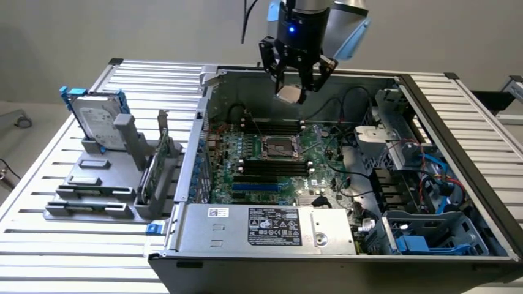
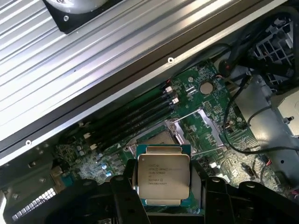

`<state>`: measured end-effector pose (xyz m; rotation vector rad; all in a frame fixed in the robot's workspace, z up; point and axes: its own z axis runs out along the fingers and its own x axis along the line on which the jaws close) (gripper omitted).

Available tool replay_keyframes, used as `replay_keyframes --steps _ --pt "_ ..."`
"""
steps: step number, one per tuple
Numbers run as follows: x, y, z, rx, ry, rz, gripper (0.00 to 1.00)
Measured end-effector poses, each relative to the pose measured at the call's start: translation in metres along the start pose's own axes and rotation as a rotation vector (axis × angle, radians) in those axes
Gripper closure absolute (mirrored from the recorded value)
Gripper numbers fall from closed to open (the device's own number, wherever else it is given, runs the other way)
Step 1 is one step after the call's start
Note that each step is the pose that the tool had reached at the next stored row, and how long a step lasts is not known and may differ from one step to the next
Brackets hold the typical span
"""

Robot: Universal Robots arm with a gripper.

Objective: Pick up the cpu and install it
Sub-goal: 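Place the cpu into insertion slot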

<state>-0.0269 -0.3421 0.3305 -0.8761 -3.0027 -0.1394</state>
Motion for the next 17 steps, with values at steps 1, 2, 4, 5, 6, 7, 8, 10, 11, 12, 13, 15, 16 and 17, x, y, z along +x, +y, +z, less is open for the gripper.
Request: replay_keyframes --steps 1,2,4,5,6,7,8,10,11,12,13,15,16,17 --pt "0.0 -0.0001 0.0005 -0.0006 -0.0015 0.019 0.45" --pt "0.0 -0.0001 0.001 -0.0013 -0.003 0.037 0.45" --pt "-0.0001 -0.0002 0.002 -0.0025 -0.006 0.072 0.45" --pt "-0.0001 -0.0002 0.0026 -0.0031 -0.0074 0.09 0.45" --pt "-0.0001 -0.0003 0.0031 -0.0038 -0.0091 0.11 0.45" --pt "-0.0001 -0.0003 0.0036 -0.0045 -0.0105 0.127 0.45" --pt "-0.0001 -0.0004 0.0041 -0.0051 -0.012 0.146 0.45" --pt "-0.0002 -0.0005 0.0052 -0.0064 -0.015 0.181 0.45" --pt "-0.0002 -0.0005 0.0057 -0.007 -0.0165 0.2 0.45" --pt "-0.0002 -0.0005 0.0063 -0.0076 -0.018 0.217 0.45" --pt "-0.0002 -0.0006 0.007 -0.0084 -0.0194 0.235 0.45" --pt "-0.0003 -0.0007 0.0083 -0.0096 -0.0225 0.273 0.45" --pt "-0.0003 -0.0008 0.009 -0.0102 -0.024 0.291 0.45" --pt "-0.0003 -0.0008 0.0097 -0.0108 -0.0255 0.308 0.45"
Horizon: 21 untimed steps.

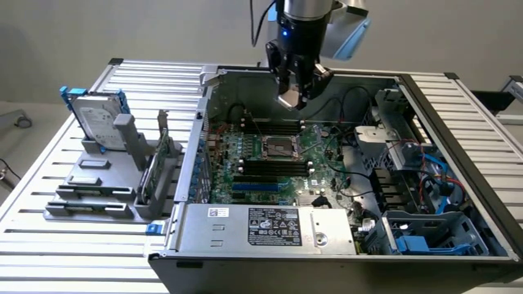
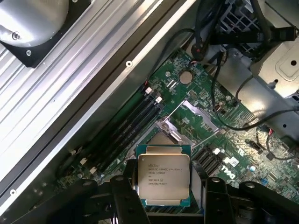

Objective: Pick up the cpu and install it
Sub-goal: 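Place the cpu into insertion slot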

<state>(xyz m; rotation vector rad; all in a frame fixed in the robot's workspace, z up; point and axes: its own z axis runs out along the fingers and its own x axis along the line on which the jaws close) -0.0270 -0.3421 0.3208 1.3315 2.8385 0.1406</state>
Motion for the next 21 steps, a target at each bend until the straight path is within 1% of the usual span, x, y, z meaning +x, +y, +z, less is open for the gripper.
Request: replay_keyframes --steps 1,7,15,21 --pt "0.0 -0.0001 0.0006 -0.0006 -0.0013 0.016 0.45" --pt "0.0 -0.0002 0.0032 -0.0089 -0.0018 0.1 0.45" --pt "0.0 -0.0007 0.0087 -0.014 -0.0128 0.234 0.45" --pt "-0.001 -0.0014 0.0174 -0.0181 -0.0221 0.342 0.45"
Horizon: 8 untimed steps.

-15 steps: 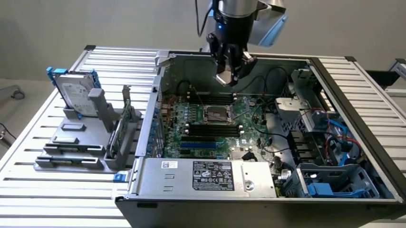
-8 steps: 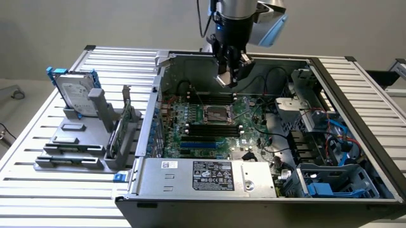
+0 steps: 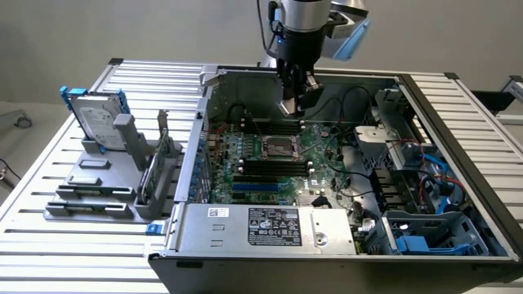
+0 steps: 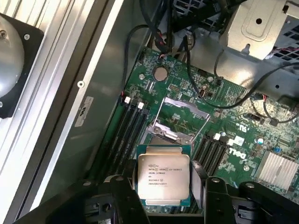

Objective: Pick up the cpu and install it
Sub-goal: 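Place the cpu into insertion slot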

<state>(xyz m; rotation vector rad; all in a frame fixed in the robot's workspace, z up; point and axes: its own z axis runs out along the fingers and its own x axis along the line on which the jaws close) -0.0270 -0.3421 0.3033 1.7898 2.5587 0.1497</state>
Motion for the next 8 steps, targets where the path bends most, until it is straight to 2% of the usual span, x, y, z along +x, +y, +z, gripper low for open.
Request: replay_keyframes --steps 8 --pt "-0.0005 -0.0009 0.0104 -0.0042 -0.0124 0.144 0.45"
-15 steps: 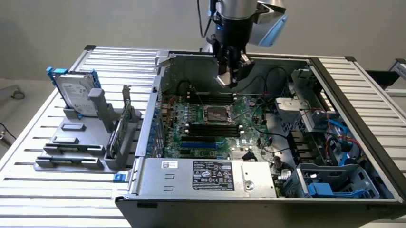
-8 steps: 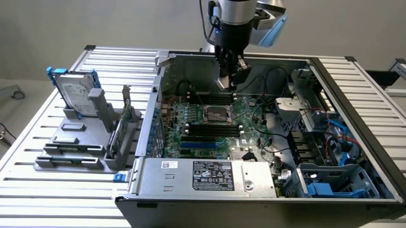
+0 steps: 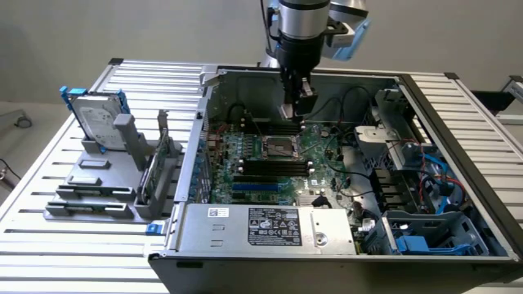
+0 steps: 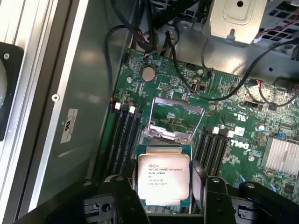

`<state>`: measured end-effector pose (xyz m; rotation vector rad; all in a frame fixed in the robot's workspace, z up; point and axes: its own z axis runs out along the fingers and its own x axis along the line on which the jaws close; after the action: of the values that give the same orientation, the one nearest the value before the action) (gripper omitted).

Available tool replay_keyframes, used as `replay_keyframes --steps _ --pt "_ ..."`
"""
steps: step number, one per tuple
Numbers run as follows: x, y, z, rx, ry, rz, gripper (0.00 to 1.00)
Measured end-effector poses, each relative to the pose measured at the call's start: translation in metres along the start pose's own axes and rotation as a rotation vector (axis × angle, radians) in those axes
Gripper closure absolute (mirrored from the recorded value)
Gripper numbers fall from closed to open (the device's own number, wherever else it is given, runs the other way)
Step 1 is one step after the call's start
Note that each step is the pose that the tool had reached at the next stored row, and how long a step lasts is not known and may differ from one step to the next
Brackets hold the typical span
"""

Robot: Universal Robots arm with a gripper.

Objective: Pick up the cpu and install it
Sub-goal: 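Place the cpu into insertion slot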

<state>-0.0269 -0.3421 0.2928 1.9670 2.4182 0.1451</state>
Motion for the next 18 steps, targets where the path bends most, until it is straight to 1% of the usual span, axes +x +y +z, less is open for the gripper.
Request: replay_keyframes --steps 5,10,14,16,18 --pt "0.0 -0.0003 0.0039 0.0015 -0.0055 0.076 0.45" --pt "0.0 -0.0006 0.0072 0.006 -0.0103 0.14 0.45" --pt "0.001 -0.0013 0.01 0.01 -0.0136 0.175 0.45" --pt "0.001 -0.0026 0.0126 0.0105 -0.0171 0.187 0.45" --pt "0.002 -0.0055 0.0158 0.0107 -0.0218 0.192 0.45"
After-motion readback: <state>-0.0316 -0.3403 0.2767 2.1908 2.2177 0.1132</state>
